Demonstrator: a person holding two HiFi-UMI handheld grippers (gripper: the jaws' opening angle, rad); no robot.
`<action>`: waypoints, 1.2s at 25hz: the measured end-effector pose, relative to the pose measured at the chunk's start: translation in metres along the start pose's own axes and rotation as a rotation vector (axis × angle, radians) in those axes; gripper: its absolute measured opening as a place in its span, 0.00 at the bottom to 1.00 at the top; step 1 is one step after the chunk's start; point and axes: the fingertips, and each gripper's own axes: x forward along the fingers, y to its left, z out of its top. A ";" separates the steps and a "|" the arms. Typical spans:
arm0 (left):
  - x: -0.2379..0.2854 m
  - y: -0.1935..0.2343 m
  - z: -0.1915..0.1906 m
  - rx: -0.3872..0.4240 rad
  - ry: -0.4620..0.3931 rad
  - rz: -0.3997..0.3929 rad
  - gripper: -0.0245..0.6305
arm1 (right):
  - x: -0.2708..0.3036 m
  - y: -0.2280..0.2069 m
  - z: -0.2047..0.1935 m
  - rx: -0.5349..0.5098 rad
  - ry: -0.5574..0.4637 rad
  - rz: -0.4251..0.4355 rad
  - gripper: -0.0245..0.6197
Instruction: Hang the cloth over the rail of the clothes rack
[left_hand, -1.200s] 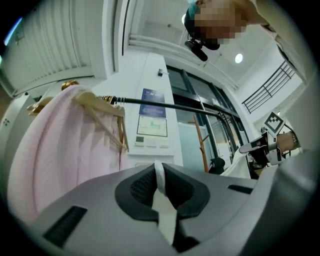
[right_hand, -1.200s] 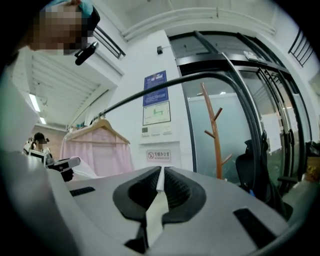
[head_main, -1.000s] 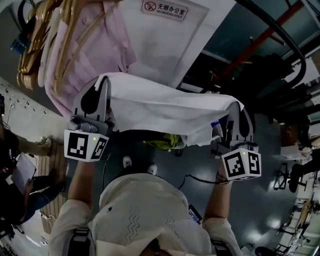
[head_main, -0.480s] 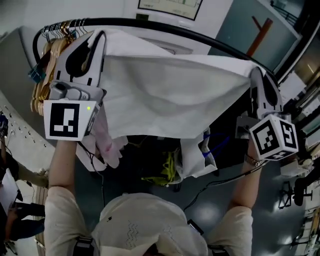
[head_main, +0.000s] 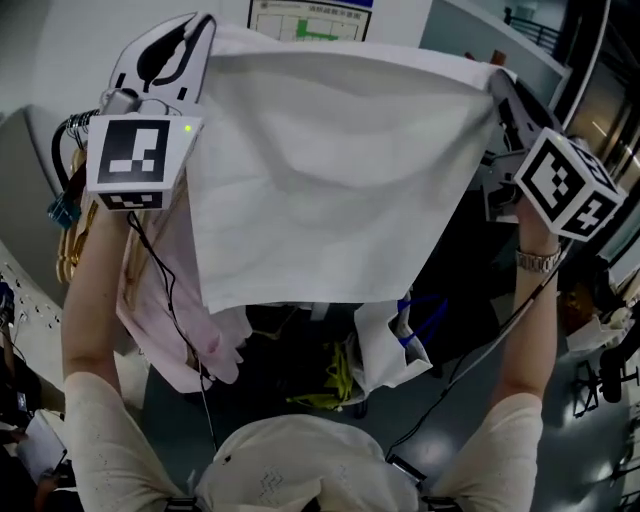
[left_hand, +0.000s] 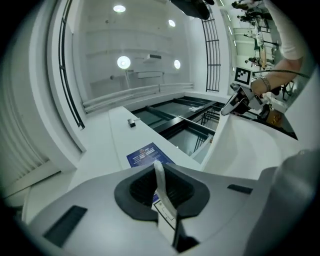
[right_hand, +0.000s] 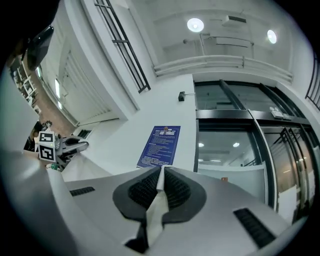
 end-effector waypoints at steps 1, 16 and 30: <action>0.010 0.003 0.001 0.012 0.001 0.001 0.07 | 0.007 -0.004 0.004 -0.010 0.000 0.004 0.07; 0.104 0.001 -0.076 0.233 0.184 -0.031 0.07 | 0.121 -0.031 -0.029 -0.043 0.103 0.121 0.08; 0.102 -0.029 -0.129 0.492 0.502 -0.148 0.07 | 0.130 -0.020 -0.105 -0.120 0.395 0.376 0.17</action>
